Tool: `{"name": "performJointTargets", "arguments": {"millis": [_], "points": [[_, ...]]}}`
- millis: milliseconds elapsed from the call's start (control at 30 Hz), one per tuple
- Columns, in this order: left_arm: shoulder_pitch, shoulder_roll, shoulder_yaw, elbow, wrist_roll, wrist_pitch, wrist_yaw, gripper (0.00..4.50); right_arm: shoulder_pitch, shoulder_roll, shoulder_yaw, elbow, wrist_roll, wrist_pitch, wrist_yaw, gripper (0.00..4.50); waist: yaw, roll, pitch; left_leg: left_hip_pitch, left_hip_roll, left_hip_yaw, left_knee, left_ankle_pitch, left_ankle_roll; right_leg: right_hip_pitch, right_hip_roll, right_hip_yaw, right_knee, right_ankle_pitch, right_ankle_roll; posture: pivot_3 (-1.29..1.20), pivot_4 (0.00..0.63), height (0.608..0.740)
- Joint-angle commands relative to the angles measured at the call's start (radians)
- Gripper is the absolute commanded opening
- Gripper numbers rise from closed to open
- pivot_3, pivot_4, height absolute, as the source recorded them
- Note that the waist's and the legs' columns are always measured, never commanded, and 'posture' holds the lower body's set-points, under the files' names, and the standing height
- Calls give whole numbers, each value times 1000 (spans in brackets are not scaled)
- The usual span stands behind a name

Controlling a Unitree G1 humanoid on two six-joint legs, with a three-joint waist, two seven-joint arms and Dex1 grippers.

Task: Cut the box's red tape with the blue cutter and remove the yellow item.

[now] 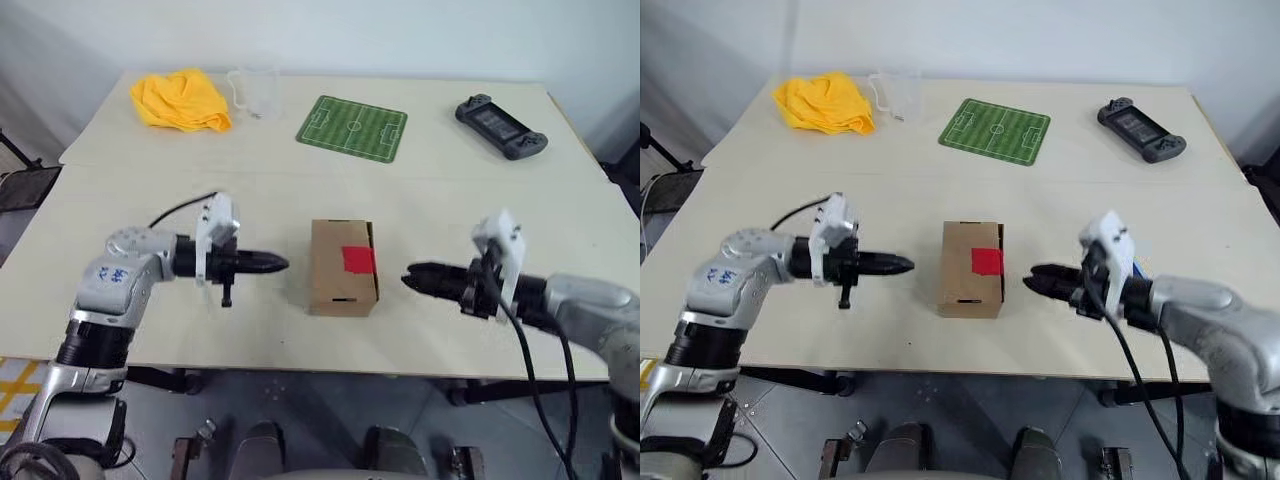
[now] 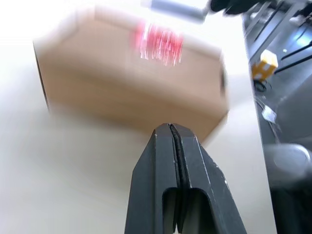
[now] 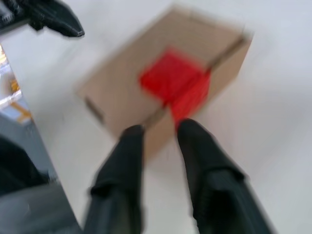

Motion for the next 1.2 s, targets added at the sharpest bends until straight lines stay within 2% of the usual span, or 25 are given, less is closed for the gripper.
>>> {"name": "performJointTargets", "arguments": {"millis": [33,200,500,633,967,1200], "points": [[-65,-92,-41,48,28,-83,39,0,-138,37,34,116,48,280,-181,2635,-1,0,0,0,0,0,0,0,0,0,0,0,0,0,0,0,150,740],[-115,-164,-102,149,124,-169,93,0,-294,116,91,284,105,302,-363,4418,-15,0,0,-1,0,0,-2,0,0,-3,0,0,0,0,0,0,150,740],[-115,-189,-139,173,179,-182,111,0,-388,181,67,462,229,302,-570,4469,-30,0,0,-2,0,0,-3,0,0,-4,0,0,1,0,0,0,150,740],[-108,-199,-160,164,187,-176,110,0,-387,204,66,479,205,302,-616,4469,-30,0,0,-2,0,0,-3,0,0,-4,0,0,1,0,0,0,150,740],[-100,-200,-171,163,196,-167,104,0,-363,160,114,455,123,302,-575,4469,-29,0,0,-2,0,0,-3,0,0,-3,0,0,1,0,0,0,150,740],[-99,-204,-177,171,200,-168,102,0,-390,96,215,423,41,302,-505,4469,-28,0,0,-2,0,0,-3,0,0,-3,0,0,1,0,0,0,150,740]]}}
